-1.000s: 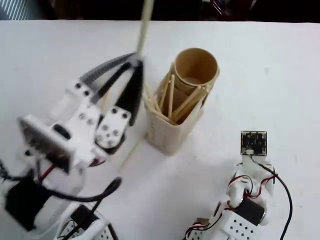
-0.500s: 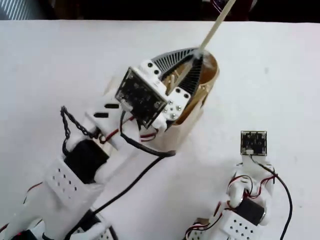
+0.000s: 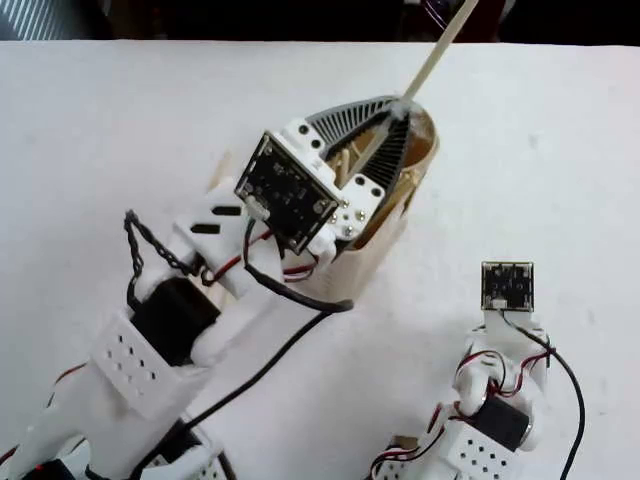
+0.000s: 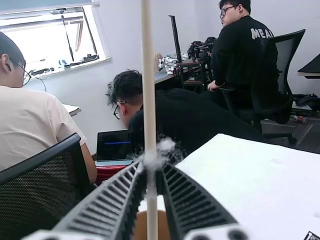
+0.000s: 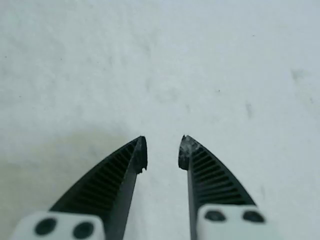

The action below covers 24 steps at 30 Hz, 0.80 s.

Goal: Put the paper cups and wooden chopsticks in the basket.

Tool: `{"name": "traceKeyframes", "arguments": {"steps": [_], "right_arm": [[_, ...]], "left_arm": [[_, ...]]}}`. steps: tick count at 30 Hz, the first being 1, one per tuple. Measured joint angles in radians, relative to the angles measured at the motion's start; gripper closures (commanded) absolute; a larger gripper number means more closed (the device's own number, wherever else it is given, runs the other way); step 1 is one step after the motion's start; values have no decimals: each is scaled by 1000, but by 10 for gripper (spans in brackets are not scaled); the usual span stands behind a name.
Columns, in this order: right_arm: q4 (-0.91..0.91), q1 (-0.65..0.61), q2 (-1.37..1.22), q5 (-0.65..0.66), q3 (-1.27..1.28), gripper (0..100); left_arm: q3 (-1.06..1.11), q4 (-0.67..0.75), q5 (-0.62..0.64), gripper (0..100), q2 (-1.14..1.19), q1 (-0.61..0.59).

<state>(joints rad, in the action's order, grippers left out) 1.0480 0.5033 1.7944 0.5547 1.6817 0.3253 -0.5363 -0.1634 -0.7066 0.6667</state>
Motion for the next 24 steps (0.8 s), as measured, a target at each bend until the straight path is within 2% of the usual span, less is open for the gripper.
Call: {"name": "traceKeyframes", "arguments": {"steps": [11, 14, 19, 24], "right_arm": [[0, 0, 0, 0, 0, 885], [0, 0, 0, 0, 0, 885], [0, 0, 0, 0, 0, 885], [0, 0, 0, 0, 0, 885]], "left_arm": [[0, 0, 0, 935, 3, 0], [0, -2, 0, 939, 3, -32], [0, -68, 0, 940, 3, -183], [60, -132, 0, 938, 3, -465]]}}
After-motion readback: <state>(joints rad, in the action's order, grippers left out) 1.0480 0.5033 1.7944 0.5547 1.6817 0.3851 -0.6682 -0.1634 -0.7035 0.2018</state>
